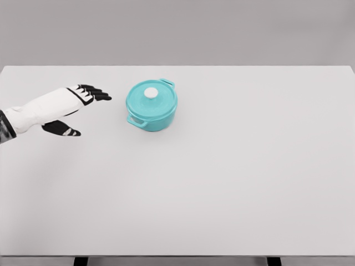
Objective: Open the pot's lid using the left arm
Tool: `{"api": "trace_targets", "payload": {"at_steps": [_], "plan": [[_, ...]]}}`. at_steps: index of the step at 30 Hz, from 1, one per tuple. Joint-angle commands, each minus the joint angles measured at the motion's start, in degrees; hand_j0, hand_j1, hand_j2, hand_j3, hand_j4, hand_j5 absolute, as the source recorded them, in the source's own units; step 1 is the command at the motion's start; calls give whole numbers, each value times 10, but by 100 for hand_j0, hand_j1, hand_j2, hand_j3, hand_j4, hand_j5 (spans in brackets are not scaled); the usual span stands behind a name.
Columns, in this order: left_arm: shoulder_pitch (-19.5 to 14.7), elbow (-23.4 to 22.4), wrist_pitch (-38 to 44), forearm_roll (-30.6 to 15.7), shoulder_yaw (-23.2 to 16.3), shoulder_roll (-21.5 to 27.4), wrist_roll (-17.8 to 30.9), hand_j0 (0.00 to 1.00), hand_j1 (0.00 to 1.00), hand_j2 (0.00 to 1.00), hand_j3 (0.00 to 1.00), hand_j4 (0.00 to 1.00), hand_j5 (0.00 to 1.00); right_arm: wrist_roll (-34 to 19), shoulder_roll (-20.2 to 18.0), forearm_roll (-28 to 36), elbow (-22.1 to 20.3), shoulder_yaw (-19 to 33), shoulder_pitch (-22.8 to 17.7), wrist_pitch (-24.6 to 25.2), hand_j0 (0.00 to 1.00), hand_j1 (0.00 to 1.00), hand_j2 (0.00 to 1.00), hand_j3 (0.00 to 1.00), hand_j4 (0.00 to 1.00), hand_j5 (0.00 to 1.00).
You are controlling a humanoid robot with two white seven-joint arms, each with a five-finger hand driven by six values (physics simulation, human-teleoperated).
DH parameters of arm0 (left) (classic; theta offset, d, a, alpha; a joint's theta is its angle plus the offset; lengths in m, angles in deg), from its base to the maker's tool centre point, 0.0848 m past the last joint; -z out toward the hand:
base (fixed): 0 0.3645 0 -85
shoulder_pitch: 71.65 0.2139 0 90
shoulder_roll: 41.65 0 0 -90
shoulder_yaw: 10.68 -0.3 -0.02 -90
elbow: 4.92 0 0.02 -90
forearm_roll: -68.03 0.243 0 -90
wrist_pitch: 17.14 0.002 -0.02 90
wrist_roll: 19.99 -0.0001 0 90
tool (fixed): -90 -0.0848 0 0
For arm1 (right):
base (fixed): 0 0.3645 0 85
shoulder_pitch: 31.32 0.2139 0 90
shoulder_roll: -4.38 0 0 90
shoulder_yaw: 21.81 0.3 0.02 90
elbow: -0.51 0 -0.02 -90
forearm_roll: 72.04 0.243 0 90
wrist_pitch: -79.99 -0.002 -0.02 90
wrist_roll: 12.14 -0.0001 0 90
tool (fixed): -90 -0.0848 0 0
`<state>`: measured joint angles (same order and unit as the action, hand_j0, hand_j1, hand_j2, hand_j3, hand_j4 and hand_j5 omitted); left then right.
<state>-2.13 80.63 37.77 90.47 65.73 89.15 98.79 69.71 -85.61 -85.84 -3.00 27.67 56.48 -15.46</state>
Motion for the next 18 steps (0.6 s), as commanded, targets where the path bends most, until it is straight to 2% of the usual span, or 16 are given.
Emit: {"api": "trace_targets", "payload": {"at_steps": [1,5,9,11,12,13,14,15,16,18], "plan": [[0,1,1,3,-1,-7,0,100,100,100,100,100,100,-3,0,0,1,0,0,0,100,100,100,100,100,100],[-7,-12,1,4,-1,-7,1,100,100,100,100,100,100,-1,0,0,-1,0,-1,0,100,100,100,100,100,100],[-24,-8,1,4,-4,-23,36,100,100,100,100,100,100,-1,0,0,0,0,-2,0,100,100,100,100,100,100],[-79,-24,1,2,-64,-17,45,100,100,100,100,100,100,-1,0,0,0,0,-1,0,100,100,100,100,100,100],[-122,-60,1,-8,-112,-15,41,100,100,100,100,100,100,-1,0,0,-1,0,-1,0,100,100,100,100,100,100],[-152,-73,1,-24,-148,-10,38,100,100,100,100,100,100,-1,0,0,-1,0,-2,0,100,100,100,100,100,100],[-229,-150,1,-85,-228,2,38,100,100,100,100,100,100,-1,0,0,-1,0,-1,0,100,100,100,100,100,100],[-262,-175,1,-97,-267,2,41,100,100,100,100,100,100,-1,0,0,0,0,-1,0,100,100,100,100,100,100],[-290,-179,1,-96,-288,2,44,100,100,100,100,100,100,-1,0,0,0,0,-1,0,100,100,100,100,100,100],[-315,-174,1,-96,-304,-4,44,100,100,100,100,100,100,-1,0,0,0,0,-2,0,100,100,100,100,100,100]]}}
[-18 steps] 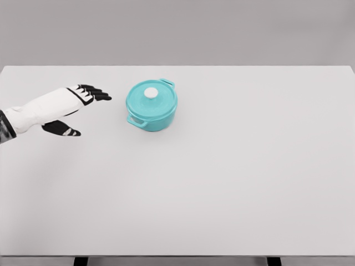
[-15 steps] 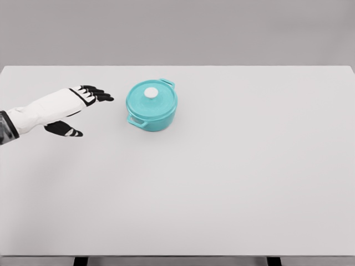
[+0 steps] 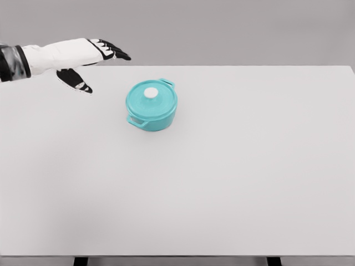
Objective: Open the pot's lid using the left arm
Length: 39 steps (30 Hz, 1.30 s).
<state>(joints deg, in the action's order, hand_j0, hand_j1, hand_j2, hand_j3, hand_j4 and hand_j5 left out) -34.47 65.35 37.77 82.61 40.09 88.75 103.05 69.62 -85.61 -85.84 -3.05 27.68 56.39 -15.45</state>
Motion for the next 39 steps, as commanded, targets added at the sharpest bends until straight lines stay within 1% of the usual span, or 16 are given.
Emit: {"api": "trace_targets", "payload": {"at_steps": [1,3,5,6,8,10,12,14,16,19,25,26,28,32,36,39], "plan": [[-1,-25,1,-17,-47,-8,3,100,100,100,100,100,100,0,0,0,0,0,0,0,100,100,100,100,100,100],[-4,-23,1,-17,-49,-11,3,100,100,100,100,100,100,0,0,0,0,0,0,0,100,100,100,100,100,100],[-33,-36,1,2,-90,-42,4,100,100,100,100,100,100,0,0,0,0,0,0,0,100,100,100,100,100,100],[-52,-58,1,29,-109,-67,3,100,100,100,100,100,100,0,0,0,0,0,0,0,100,100,100,100,100,100],[-69,-77,1,59,-110,-89,3,100,100,100,100,100,100,0,0,0,0,0,0,0,100,100,100,100,100,100],[-79,-89,1,62,-112,-110,2,100,100,100,100,100,100,0,0,0,0,0,0,0,100,100,100,100,100,100],[-86,-91,1,62,-121,-113,2,100,100,100,100,100,100,0,0,0,0,0,0,0,100,100,100,100,100,100],[-93,-101,1,78,-121,-118,2,100,100,100,100,100,100,0,0,0,0,0,0,0,100,100,100,100,100,100],[-94,-104,1,80,-132,-131,2,100,100,100,100,100,100,0,0,0,0,0,0,0,100,100,100,100,100,100],[-99,-128,1,83,-140,-153,2,100,100,100,100,100,100,0,0,0,0,0,0,0,100,100,100,100,100,100],[-101,-140,1,97,-143,-168,2,99,99,99,99,99,99,0,0,0,0,0,0,0,100,100,100,100,100,100],[-101,-146,1,108,-142,-171,2,99,99,99,99,99,99,0,0,0,0,0,0,0,100,100,100,100,100,100],[-101,-156,1,112,-143,-182,2,98,98,98,98,98,98,0,0,0,0,0,0,0,100,100,100,100,100,100],[-101,-157,1,117,-151,-182,2,86,86,86,86,86,86,0,0,0,0,0,0,0,100,100,100,100,100,100],[-101,-160,1,118,-152,-182,2,81,81,81,81,81,81,0,0,0,0,0,0,0,100,100,100,100,100,100],[-101,-160,1,118,-159,-182,2,80,80,80,80,80,80,0,0,0,0,0,0,0,100,100,100,100,100,100]]}}
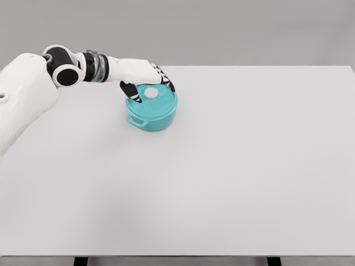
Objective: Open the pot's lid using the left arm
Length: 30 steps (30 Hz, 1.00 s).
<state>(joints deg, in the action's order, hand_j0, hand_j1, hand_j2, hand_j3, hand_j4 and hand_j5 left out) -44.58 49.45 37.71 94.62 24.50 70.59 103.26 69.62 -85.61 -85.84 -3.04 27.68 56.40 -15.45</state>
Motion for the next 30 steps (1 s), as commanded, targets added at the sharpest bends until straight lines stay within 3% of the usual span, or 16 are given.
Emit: {"api": "trace_targets", "payload": {"at_steps": [1,30], "plan": [[0,-1,1,-2,-3,0,0,80,80,80,80,80,80,0,0,0,0,0,0,0,100,100,100,100,100,100],[0,0,1,1,-7,0,1,51,51,51,51,51,51,0,0,0,0,0,0,0,100,100,100,100,100,100]]}}
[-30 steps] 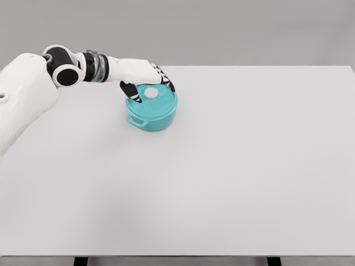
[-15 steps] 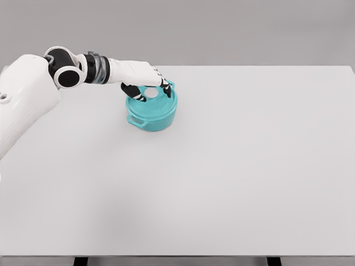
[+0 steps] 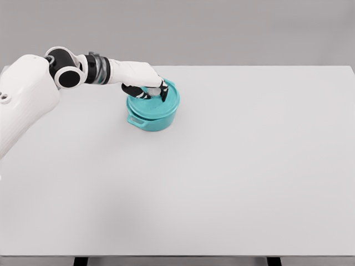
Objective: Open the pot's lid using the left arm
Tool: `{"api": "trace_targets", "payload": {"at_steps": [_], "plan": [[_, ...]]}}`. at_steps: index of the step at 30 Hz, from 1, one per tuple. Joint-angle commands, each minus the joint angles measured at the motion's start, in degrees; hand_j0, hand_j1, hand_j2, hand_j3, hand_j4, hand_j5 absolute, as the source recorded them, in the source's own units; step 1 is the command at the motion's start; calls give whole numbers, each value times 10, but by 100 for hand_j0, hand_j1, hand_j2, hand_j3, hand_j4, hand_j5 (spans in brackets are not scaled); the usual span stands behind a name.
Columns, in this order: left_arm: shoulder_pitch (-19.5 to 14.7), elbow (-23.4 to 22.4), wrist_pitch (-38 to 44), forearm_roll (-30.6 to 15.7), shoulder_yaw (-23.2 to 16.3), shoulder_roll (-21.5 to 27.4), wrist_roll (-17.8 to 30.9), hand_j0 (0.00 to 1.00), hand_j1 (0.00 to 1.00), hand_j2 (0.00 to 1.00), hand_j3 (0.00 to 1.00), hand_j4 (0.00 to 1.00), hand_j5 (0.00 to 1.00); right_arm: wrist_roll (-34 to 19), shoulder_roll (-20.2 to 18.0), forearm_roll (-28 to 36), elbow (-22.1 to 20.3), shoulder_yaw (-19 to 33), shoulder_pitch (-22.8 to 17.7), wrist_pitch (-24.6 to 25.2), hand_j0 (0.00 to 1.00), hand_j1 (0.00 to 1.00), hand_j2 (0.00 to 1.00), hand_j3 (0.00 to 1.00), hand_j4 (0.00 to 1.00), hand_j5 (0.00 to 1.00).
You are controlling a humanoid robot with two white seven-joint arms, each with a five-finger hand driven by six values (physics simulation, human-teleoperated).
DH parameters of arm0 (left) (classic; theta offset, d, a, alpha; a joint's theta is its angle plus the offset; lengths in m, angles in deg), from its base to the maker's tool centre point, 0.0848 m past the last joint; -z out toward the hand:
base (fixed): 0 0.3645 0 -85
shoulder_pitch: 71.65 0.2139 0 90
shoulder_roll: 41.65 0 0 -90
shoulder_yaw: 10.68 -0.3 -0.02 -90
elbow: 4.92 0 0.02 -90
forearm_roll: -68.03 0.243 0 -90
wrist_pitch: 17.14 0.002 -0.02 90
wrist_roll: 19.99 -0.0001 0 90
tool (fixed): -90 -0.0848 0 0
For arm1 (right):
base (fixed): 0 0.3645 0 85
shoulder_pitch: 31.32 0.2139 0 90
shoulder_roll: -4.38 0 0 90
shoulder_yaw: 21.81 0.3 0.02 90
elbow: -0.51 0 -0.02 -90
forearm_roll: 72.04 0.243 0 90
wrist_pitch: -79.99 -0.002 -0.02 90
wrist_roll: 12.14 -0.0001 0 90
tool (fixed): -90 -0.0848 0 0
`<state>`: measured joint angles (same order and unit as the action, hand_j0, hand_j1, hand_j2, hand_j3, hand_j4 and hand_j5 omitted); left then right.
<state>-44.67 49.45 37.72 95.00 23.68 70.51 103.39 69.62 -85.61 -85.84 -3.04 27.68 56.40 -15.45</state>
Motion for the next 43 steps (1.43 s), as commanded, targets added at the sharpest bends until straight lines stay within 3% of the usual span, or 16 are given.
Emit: {"api": "trace_targets", "payload": {"at_steps": [1,6,14,18,20,21,22,24,33,36,43], "plan": [[0,0,1,-3,1,1,0,50,50,50,50,50,50,0,0,0,0,0,0,0,100,100,100,100,100,100],[-10,2,1,-4,3,9,0,49,49,49,49,49,49,0,0,0,0,0,0,0,100,100,100,100,100,100],[-11,7,1,-2,5,149,-6,49,49,49,49,49,49,0,0,0,0,0,-1,0,100,100,100,100,100,100],[-1,6,1,-2,8,177,-6,51,51,51,51,51,51,0,0,0,-1,0,0,0,100,100,100,100,100,100],[0,6,1,-2,8,177,-6,58,58,58,58,58,58,0,0,0,-1,0,0,0,100,100,100,100,100,100],[0,6,1,-2,8,176,-5,68,68,68,68,68,68,0,0,0,0,0,-1,0,100,100,100,100,100,100],[0,6,1,-3,8,174,-6,88,88,88,88,88,88,0,0,0,0,0,0,0,100,100,100,100,100,100],[6,6,1,-3,8,172,-5,99,99,99,99,99,99,0,0,0,0,0,0,0,100,100,100,100,100,100],[12,-2,1,-15,10,177,-6,100,100,100,100,100,100,0,0,0,0,0,0,0,100,100,100,100,100,100],[16,-84,1,-88,36,191,-6,100,100,100,100,100,100,0,0,0,0,0,0,0,100,100,100,100,100,100],[16,-145,1,-90,49,207,-8,100,100,100,100,100,100,0,0,0,-1,0,0,0,100,100,100,100,100,100]]}}
